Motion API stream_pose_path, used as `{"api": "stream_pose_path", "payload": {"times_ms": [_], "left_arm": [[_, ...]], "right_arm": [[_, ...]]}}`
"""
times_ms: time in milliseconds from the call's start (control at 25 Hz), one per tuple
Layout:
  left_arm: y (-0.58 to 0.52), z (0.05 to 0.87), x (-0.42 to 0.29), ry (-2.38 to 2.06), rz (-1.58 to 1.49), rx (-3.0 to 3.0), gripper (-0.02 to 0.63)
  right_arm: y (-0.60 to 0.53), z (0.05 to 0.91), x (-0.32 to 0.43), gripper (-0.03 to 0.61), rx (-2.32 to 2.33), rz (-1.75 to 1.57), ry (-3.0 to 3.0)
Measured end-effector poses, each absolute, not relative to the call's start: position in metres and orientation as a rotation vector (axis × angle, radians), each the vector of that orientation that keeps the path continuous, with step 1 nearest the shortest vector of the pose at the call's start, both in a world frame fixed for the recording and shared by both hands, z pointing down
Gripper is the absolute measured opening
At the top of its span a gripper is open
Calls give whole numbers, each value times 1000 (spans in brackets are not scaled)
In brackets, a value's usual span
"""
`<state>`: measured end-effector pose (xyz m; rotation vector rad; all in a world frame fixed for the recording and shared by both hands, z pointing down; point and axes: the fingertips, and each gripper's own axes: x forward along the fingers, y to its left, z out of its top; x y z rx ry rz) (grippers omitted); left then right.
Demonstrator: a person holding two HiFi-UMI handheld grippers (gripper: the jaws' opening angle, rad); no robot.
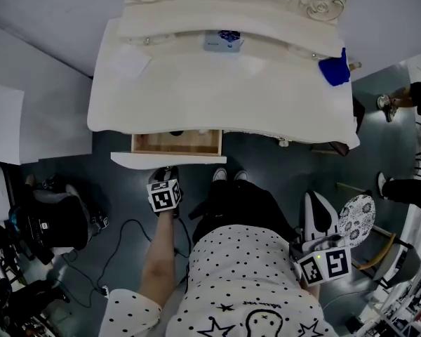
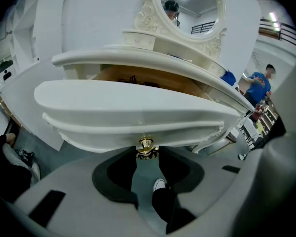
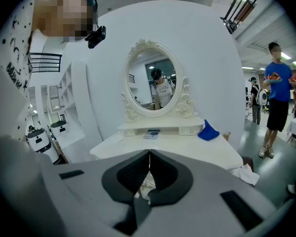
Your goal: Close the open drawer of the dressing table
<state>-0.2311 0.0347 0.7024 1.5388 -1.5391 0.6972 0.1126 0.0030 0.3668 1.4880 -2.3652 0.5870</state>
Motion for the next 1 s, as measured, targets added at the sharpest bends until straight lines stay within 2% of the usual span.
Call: {"api": "stream_pose_path", "payload": {"times_ms": [1000], "left_arm": [[-29, 703, -236, -1562, 692, 1556, 153]], "right_arm": [[-6, 362, 128, 9, 1566, 558, -2308]]}}
